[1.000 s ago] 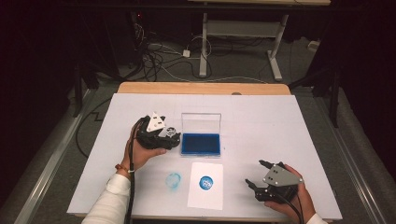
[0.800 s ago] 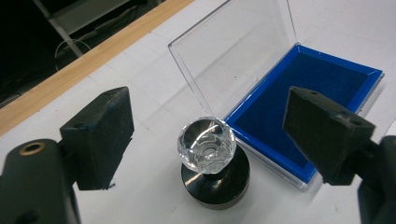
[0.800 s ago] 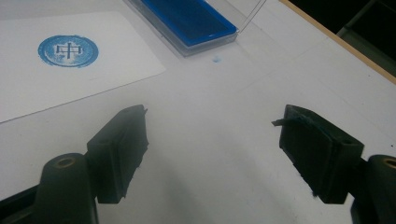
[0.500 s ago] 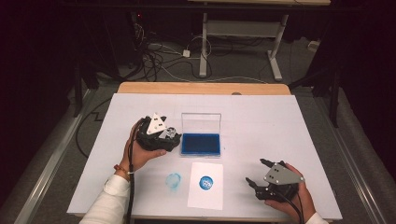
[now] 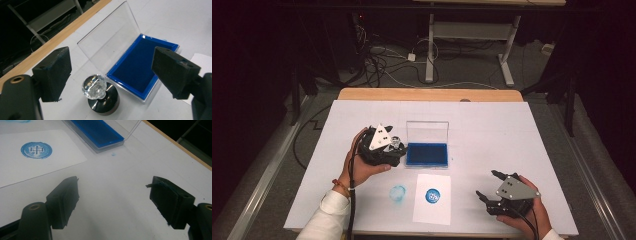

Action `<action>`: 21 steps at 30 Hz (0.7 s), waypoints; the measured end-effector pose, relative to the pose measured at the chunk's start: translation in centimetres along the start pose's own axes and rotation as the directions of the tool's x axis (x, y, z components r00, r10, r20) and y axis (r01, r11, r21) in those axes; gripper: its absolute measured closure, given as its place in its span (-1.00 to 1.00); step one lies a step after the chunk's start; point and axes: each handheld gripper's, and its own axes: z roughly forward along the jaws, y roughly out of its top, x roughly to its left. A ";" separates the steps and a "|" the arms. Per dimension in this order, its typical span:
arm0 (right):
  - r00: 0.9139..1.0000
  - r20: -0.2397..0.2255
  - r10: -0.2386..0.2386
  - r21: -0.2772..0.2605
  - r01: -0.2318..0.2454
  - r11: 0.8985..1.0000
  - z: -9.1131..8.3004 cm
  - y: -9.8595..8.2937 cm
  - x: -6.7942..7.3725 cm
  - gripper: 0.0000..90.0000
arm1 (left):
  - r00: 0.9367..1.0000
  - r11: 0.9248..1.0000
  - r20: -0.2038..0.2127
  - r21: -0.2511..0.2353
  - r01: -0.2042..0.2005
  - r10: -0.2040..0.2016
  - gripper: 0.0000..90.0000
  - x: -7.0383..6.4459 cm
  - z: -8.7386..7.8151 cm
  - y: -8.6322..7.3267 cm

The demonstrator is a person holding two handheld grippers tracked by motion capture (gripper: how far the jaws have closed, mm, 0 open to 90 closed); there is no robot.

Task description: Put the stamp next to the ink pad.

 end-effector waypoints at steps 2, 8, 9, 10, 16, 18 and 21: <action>1.000 0.002 0.001 -0.001 -0.001 1.000 -0.1 0.0 0.0 -0.48 | 1.000 1.000 0.001 -0.003 -0.011 0.011 -0.64 -0.3 -0.2 0.1; 1.000 0.002 0.007 -0.013 -0.007 1.000 -0.2 0.1 0.0 -0.48 | 1.000 1.000 0.020 -0.014 -0.023 0.024 -0.64 -0.8 -0.8 0.4; 1.000 0.000 0.009 -0.015 -0.009 1.000 -0.2 0.1 0.0 -0.48 | 1.000 1.000 0.021 -0.016 -0.023 0.023 -0.64 -0.9 -0.9 0.4; 1.000 0.000 0.009 -0.016 -0.009 1.000 -0.3 0.1 0.0 -0.48 | 1.000 1.000 0.020 -0.016 -0.023 0.024 -0.64 -0.9 -0.9 0.4; 1.000 0.004 0.011 -0.021 -0.011 1.000 -0.5 0.2 -0.1 -0.48 | 0.999 0.999 0.020 -0.027 -0.042 0.042 -0.64 -1.3 -1.5 0.6; 1.000 0.007 0.011 -0.023 -0.011 1.000 -0.5 0.2 -0.1 -0.48 | 0.999 0.998 0.019 -0.032 -0.047 0.048 -0.64 -1.5 -1.7 0.7; 1.000 0.009 0.012 -0.025 -0.011 1.000 -0.6 0.2 -0.1 -0.48 | 0.998 0.998 0.026 -0.032 -0.057 0.058 -0.64 -1.7 -1.9 0.8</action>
